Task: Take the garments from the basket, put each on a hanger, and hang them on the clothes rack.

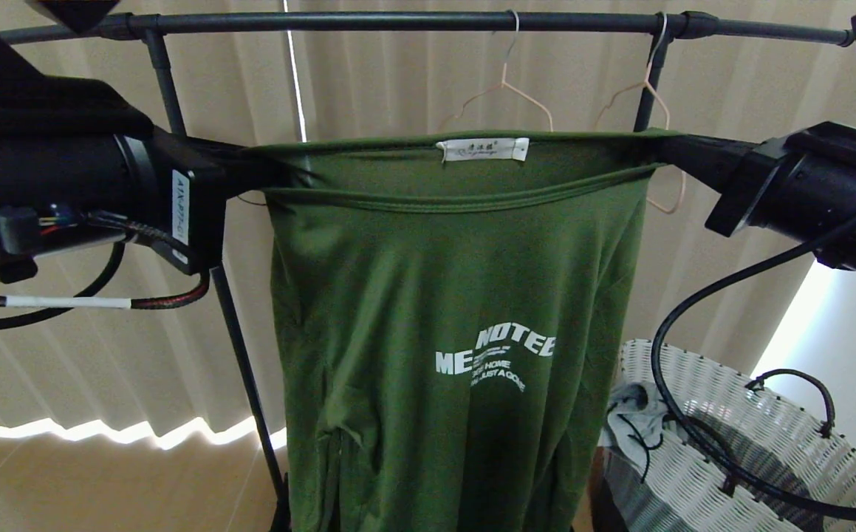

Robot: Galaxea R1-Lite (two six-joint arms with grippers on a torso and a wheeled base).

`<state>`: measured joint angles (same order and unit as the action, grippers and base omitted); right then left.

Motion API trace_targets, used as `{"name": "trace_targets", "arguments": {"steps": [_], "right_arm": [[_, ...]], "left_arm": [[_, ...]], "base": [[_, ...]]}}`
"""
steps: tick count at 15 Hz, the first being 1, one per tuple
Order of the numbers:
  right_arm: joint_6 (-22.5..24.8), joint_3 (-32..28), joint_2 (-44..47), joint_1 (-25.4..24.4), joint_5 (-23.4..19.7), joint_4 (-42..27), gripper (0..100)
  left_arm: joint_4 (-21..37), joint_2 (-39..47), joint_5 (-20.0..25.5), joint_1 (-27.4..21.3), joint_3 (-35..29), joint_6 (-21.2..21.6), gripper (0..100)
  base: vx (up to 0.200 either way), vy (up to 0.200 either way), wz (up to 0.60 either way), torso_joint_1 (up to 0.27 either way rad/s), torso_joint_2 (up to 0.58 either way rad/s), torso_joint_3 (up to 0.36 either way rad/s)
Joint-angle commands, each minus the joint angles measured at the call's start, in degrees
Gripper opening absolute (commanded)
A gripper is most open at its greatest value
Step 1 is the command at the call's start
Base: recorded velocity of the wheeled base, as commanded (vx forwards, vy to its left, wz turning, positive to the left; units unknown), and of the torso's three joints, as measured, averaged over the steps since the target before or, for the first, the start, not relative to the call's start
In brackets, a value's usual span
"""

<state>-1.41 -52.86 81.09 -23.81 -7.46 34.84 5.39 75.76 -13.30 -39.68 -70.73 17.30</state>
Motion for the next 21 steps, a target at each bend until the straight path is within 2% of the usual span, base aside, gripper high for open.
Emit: {"name": "trace_targets", "arguments": {"steps": [1, 6, 10, 11, 12, 14, 15, 17, 21], "right_arm": [[0.0, 0.0, 0.3, -0.1, 0.0, 0.1, 0], [0.0, -0.3, 0.6, -0.1, 0.0, 0.1, 0], [0.1, 0.0, -0.9, -0.1, 0.2, -0.7, 0], [0.1, 0.2, -2.7, -0.1, 0.2, -1.1, 0], [0.1, 0.5, -4.3, -0.1, 0.2, -2.2, 0], [0.0, 0.5, -9.8, -0.4, -0.1, -10.1, 0], [-0.1, 0.5, -11.2, -1.2, -0.1, -12.0, 0], [-0.2, 2.2, -16.8, -5.7, -0.1, -17.2, 0], [0.0, 5.0, -18.3, -9.1, 0.0, -17.4, 0]], "left_arm": [[0.9, -0.2, 0.6, 0.2, 0.2, 0.0, 0], [0.4, 0.0, 2.6, -2.2, 1.8, -1.1, 0], [0.0, 1.8, 2.4, -0.7, -0.2, -1.0, 0], [-1.7, 3.6, 2.1, -0.6, -1.3, -1.1, 0], [-3.2, 5.0, 1.9, -0.6, -2.0, -1.1, 0], [-4.9, 8.4, 0.9, -0.5, -4.3, -1.1, 0], [-4.9, 9.1, 0.4, -0.5, -4.9, -1.1, 0], [-5.0, 11.4, -1.1, -0.3, -7.5, -1.1, 0], [-5.0, 11.8, -1.1, 0.7, -7.8, -1.2, 0]], "base": [[0.000, 0.000, 0.00, 0.000, 0.00, 0.000], [0.000, 0.000, 0.00, 0.000, 0.00, 0.000], [0.000, 0.000, 0.00, 0.000, 0.00, 0.000], [0.000, 0.000, 0.00, 0.000, 0.00, 0.000], [0.000, 0.000, 0.00, 0.000, 0.00, 0.000], [0.000, 0.000, 0.00, 0.000, 0.00, 0.000], [0.000, 0.000, 0.00, 0.000, 0.00, 0.000], [0.000, 0.000, 0.00, 0.000, 0.00, 0.000], [0.000, 0.000, 0.00, 0.000, 0.00, 0.000]]}}
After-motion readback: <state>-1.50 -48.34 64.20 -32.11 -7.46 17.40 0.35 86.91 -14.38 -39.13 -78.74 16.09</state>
